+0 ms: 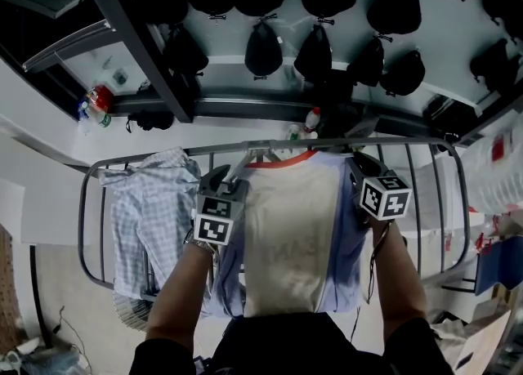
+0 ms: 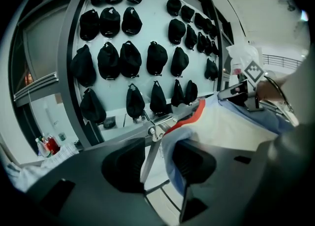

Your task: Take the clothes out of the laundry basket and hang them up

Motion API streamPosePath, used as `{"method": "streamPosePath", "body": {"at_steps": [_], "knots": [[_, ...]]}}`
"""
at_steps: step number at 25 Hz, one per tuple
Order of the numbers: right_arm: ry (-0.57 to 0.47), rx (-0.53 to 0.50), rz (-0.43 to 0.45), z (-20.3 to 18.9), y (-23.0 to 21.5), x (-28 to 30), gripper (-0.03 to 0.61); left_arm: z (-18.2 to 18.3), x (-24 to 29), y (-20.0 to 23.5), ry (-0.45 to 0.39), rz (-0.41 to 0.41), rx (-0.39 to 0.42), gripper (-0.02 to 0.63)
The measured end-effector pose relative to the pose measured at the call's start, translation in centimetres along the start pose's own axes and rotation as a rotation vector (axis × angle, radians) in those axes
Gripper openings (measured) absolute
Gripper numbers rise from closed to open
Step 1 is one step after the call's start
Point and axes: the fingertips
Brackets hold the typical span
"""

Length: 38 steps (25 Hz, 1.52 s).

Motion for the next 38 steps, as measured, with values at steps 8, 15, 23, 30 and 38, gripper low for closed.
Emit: {"method": "streamPosePath", "body": {"at_steps": [8,15,23,30,38], "knots": [[0.020,-0.018,0.013,0.1,0.1,-1.2,0.125,0.4,-1.8,-0.1,0.016,0.037,0.016,0.167],[0.057,-0.033,0.039,-0.6,0.1,-2.8,0.145,-0.7,-3.6,-0.8,0.077,0.062,-0.011,0.201],[0.090,-0.036,0.073,-1.5,-0.4,-4.1,0.161,-1.6,-5.7,-2.5,0.126,0.096,-0.024,0.216],[0.022,-0.030,0.157,-0.2,0.4,-5.6,0.158,-1.4,-7.5,-4.1,0.106,0.155,-0.037,0.218],[-0.099,-0.070,0.335,3.7,6.1,-7.5,0.146,1.2,-12.1,-5.7,-0.013,0.262,-0.089,0.216]]}}
Point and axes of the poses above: the fingertips, and each gripper's own axes: x forward along the fingers, y to its left, z out of its top, and after that the axes turned 8 degrees about -y, right-handed
